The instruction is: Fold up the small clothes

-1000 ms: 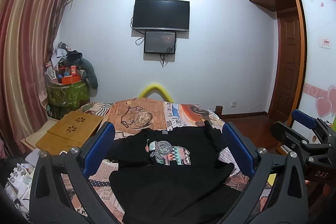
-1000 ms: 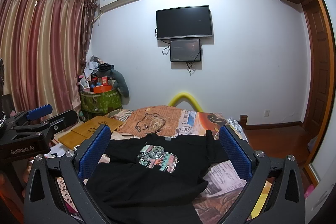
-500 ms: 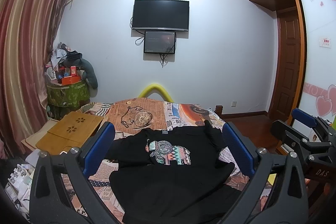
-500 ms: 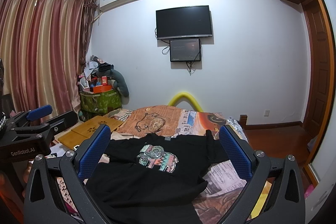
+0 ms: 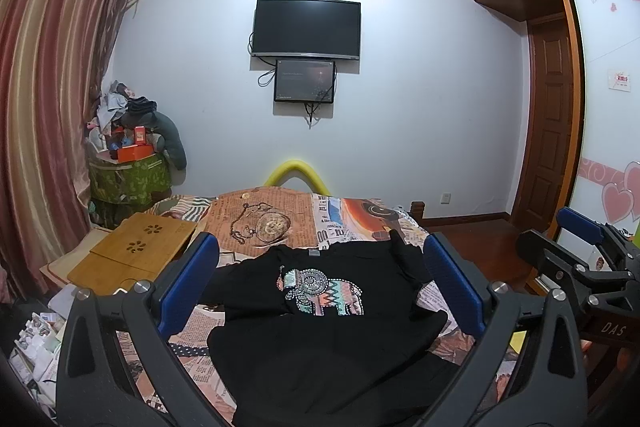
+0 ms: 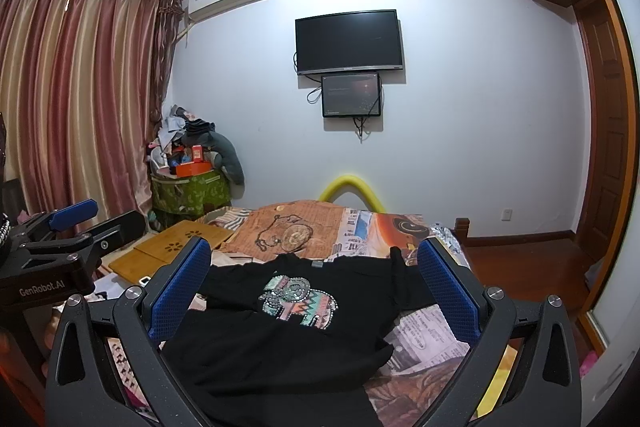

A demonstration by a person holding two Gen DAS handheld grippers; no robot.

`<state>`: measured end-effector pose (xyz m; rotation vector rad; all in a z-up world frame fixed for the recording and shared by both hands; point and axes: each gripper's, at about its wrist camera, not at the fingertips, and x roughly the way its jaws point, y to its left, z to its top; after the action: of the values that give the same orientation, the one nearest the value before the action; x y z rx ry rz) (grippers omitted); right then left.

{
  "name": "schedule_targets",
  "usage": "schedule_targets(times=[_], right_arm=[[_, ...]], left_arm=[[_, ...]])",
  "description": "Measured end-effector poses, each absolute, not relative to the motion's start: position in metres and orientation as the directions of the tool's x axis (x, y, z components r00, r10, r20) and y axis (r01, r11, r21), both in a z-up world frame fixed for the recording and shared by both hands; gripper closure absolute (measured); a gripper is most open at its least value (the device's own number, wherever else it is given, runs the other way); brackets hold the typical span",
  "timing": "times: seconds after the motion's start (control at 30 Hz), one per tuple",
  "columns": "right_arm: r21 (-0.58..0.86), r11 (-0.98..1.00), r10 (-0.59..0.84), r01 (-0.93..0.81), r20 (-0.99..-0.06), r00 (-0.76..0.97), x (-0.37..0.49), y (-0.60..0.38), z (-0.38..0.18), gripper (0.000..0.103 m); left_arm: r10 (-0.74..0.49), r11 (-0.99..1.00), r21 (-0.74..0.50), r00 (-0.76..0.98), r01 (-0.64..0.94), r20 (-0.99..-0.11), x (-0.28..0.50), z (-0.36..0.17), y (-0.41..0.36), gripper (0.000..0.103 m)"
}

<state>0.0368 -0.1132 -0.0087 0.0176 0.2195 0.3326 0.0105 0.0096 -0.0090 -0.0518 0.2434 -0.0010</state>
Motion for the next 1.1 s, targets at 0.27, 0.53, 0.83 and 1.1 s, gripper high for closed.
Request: schedule_targets(times=[0.27,0.53,0.83,1.1], right_arm=[[0.06,0.95,0.312,-0.307,-0.233,0.921,0.048,-0.119,-0.013,0.001],[0.066,0.966,0.259,-0.251,-0.32,0.911,0.096,-0.134,-0.038,0.001],[0.013,0.989,0.134,-0.144,-0.451,0.882,0.162,-0.157,-0.076,0.003],[0.039,0.995,0.099,-0.094,-0.569,0.817,0.212,-0.181,-0.105,0.017]], left_arm=[[0.003,0.999,-0.044,0.963,-0.015,-0.269,0.03,-0.016,0.015,0.0],[0.067,0.995,-0.041,0.928,-0.087,-0.367,0.094,-0.038,0.051,0.0],[0.179,0.976,0.0,0.809,-0.217,-0.56,0.197,-0.094,0.12,0.0],[0.175,0.961,-0.02,0.662,-0.276,-0.729,0.259,-0.165,0.174,0.0]])
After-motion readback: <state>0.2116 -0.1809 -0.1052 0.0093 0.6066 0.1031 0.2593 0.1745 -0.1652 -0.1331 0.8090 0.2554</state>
